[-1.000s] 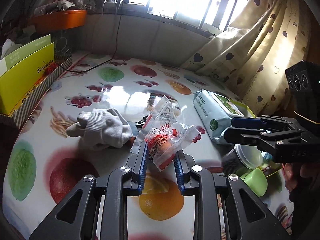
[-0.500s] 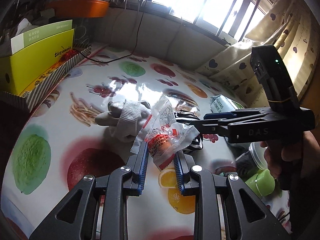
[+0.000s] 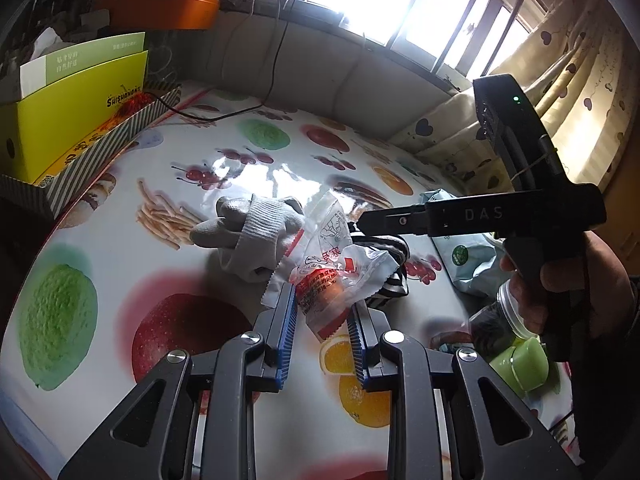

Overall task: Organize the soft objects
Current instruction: 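Grasp the black-and-white striped sock with the right gripper, then carry the striped sock and plastic bag toward the box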

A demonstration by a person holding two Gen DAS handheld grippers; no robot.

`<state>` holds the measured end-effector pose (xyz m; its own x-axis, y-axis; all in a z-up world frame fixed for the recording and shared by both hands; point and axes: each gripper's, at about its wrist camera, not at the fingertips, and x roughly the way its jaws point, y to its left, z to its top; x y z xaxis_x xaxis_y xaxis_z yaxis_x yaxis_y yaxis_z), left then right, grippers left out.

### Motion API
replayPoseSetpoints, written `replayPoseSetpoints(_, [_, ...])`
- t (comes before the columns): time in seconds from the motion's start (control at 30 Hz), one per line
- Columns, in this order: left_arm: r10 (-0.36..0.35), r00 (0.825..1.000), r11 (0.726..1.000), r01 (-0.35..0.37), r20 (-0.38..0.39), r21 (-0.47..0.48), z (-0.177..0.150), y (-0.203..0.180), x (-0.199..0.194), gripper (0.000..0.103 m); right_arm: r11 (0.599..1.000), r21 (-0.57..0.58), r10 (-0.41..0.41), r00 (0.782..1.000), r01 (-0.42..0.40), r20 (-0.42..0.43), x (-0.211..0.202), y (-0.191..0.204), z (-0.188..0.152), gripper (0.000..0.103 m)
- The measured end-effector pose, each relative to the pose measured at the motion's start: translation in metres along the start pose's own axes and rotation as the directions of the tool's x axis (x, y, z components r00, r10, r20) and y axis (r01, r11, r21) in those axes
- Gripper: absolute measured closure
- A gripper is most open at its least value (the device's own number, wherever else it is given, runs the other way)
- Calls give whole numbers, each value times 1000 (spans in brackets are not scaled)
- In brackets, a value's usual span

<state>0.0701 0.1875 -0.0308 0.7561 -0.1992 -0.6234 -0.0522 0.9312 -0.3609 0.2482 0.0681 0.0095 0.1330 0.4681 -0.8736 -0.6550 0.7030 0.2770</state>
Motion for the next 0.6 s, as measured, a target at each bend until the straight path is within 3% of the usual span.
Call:
replayPoseSetpoints(0.07, [-2,1000,1000,2,-2,-1,0,0,0,77,1000,4,0,999,0,-36,11,-2,1,47])
replayPoseSetpoints(0.17, [-2,1000,1000,2,-2,-3,0,0,0,77,999,27,22,999,-20,-43,18,-9,1,87])
replayPoseSetpoints(0.43, [-7,1000,1000,7,7,-1,1,-5,-5,77,998,49,43,995,-48,86,-23,-17,2,89])
replayPoseSetpoints(0.6, [-13,1000,1000,13,26,20,2,-18,-15,77,995,40,79,982,-87,173,-59,-10,-11,89])
